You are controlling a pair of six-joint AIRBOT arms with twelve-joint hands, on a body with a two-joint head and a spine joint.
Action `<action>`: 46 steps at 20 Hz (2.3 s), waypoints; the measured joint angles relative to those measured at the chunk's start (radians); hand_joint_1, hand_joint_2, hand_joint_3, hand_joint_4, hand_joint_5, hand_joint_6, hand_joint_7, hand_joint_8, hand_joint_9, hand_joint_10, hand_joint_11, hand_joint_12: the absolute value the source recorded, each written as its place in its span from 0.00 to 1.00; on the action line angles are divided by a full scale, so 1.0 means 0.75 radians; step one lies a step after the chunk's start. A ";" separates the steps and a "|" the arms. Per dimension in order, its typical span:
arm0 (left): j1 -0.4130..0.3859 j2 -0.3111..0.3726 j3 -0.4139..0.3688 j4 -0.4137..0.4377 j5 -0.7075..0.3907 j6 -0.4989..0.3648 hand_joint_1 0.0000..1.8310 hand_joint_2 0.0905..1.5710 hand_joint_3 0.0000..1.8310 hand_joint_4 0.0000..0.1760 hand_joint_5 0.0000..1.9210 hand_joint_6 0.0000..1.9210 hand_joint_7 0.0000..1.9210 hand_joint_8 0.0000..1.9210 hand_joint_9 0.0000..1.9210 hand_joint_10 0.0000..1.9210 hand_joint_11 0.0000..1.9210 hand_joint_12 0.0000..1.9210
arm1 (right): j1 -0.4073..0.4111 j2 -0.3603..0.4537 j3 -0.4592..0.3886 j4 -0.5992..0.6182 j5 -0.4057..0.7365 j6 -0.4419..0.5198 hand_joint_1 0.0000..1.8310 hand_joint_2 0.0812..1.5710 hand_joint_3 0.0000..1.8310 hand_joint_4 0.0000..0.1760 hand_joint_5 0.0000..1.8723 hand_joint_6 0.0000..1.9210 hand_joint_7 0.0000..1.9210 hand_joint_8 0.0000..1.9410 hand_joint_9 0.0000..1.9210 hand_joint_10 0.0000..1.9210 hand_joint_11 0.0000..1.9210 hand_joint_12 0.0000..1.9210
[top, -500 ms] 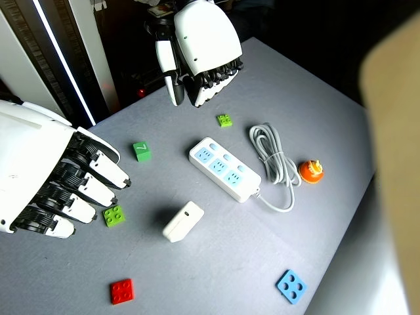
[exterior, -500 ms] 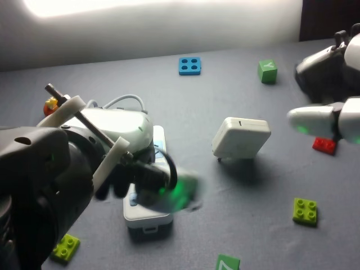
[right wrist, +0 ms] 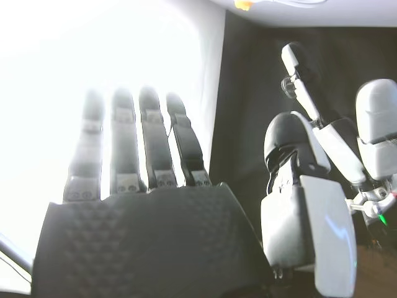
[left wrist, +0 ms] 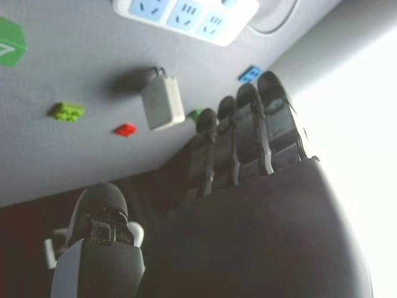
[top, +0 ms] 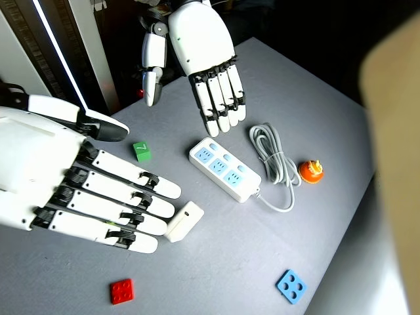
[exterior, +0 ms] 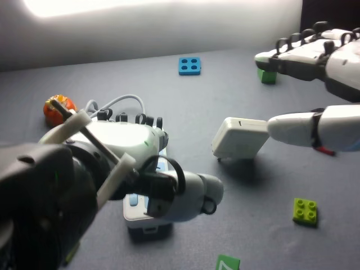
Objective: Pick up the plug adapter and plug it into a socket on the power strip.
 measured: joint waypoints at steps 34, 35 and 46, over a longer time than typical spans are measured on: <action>0.421 -0.191 0.083 0.189 0.064 -0.280 0.00 0.77 0.00 0.00 0.06 0.00 0.05 0.00 0.04 0.00 0.00 0.12 | -0.101 -0.694 0.662 0.760 -0.064 -0.408 0.51 0.69 0.00 0.00 0.13 0.00 0.12 0.00 0.11 0.00 0.00 0.31; 0.431 -0.194 0.088 0.188 0.070 -0.281 0.00 0.77 0.00 0.00 0.06 0.00 0.05 0.00 0.05 0.00 0.00 0.13 | -0.106 -0.696 0.663 0.759 -0.062 -0.408 0.52 0.68 0.00 0.00 0.14 0.01 0.12 0.00 0.12 0.00 0.00 0.31; 0.439 -0.224 0.201 0.219 0.111 -0.298 0.00 0.77 0.00 0.00 0.06 0.00 0.05 0.00 0.07 0.00 0.00 0.14 | -0.124 -0.713 0.680 0.759 -0.072 -0.428 0.51 0.70 0.00 0.00 0.12 0.00 0.12 0.00 0.13 0.00 0.00 0.36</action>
